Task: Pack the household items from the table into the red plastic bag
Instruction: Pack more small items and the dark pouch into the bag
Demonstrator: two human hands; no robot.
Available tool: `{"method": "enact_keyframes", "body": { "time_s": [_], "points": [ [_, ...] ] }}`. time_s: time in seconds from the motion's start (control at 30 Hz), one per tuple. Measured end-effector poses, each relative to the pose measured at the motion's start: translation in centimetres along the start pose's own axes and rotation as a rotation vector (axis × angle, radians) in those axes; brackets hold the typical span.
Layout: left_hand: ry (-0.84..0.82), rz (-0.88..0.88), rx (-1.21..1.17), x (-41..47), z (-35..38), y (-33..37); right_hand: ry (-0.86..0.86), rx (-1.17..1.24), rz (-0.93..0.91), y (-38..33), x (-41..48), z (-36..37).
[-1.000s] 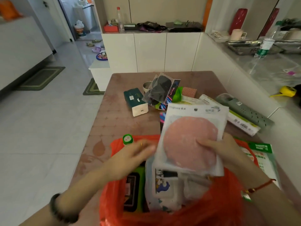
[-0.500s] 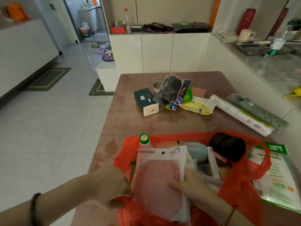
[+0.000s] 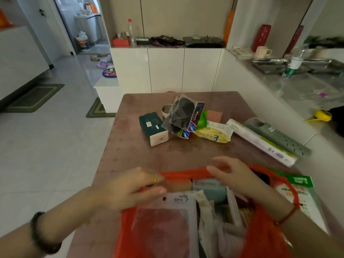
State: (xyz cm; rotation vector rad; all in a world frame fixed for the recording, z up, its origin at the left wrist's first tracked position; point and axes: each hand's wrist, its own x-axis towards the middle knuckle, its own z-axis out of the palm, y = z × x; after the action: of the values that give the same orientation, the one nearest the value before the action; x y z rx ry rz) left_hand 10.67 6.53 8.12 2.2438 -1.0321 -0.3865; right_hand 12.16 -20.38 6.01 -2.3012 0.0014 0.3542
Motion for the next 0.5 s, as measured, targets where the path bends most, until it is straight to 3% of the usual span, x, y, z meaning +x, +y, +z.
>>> {"method": "enact_keyframes", "body": {
  "time_s": [0.1,0.17,0.33,0.5],
  "points": [
    [0.259,-0.173,-0.184,3.5,-1.4,-1.7,-0.094,0.507,0.179,0.5,5.9,-1.5],
    [0.391,-0.332,-0.363,7.0,-2.0,-3.8,-0.161,0.717,0.315,0.6,10.0,-1.6],
    [0.562,-0.615,-0.601,12.7,-1.9,-9.3,-0.178,0.958,0.512,0.9,19.4,1.8],
    [0.654,-0.732,-0.725,14.1,-0.8,-12.6,-0.138,1.096,0.613,0.4,25.9,5.7]
  ]
}}
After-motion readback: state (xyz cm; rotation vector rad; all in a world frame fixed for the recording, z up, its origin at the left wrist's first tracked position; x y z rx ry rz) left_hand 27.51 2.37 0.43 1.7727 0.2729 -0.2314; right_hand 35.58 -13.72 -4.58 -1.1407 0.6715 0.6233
